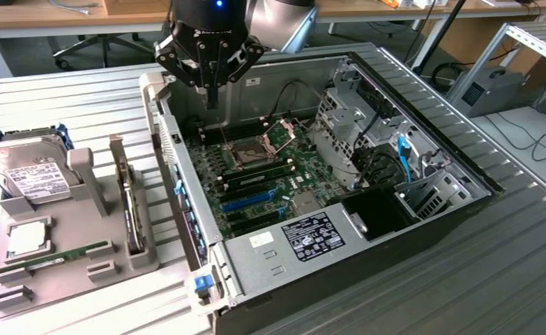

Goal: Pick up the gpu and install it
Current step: 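Reach for the gpu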

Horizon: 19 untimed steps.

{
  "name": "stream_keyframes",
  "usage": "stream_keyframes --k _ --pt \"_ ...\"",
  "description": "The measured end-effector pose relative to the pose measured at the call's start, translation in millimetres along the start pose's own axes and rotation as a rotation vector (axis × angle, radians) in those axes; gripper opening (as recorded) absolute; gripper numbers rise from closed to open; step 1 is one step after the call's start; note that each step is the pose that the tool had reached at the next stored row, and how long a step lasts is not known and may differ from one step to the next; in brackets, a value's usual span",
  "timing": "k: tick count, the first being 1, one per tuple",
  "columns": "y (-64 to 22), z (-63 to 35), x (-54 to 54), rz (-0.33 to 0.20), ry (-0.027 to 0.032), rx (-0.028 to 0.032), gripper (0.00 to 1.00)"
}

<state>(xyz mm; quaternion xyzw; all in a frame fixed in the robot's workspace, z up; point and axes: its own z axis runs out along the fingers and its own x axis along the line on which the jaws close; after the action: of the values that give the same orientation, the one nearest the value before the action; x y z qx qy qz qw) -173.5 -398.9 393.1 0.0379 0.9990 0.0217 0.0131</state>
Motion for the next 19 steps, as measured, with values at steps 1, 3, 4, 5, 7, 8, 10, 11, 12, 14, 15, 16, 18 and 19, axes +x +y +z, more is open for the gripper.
stream_keyframes --k 1,3,4,5,7,8,10,11,12,14,15,16,18,19 --pt "0.0 0.0 0.0 0.0 0.0 0.0001 0.11" --pt "0.0 0.0 0.0 0.0 0.0 0.0001 0.11" --pt "0.0 0.0 0.0 0.0 0.0 0.0 0.11" --pt "0.0 0.0 0.0 0.0 0.0001 0.0001 0.11" --pt "-0.1 0.0 1.2 0.0 -0.0001 0.0 0.11" --pt "-0.2 -0.1 2.2 0.0 0.0 0.0001 0.11" --pt "-0.4 -0.2 5.1 0.0 0.0 0.0001 0.11" --pt "-0.5 -0.2 6.3 0.0 0.0001 0.0001 0.11" --pt "-0.6 -0.2 7.8 0.0 0.0 0.0001 0.11" --pt "-1.1 -0.4 14.3 0.0 0.0 0.0 0.11" --pt "-1.3 -0.5 17.7 0.0 0.0 0.0 0.11" --pt "-1.5 -0.6 20.1 0.0 0.0 0.0 0.11" --pt "-1.9 -0.7 25.7 0.0 0.0 0.0001 0.11" --pt "-2.1 -0.8 28.2 0.0 -0.0001 0.0 0.11"
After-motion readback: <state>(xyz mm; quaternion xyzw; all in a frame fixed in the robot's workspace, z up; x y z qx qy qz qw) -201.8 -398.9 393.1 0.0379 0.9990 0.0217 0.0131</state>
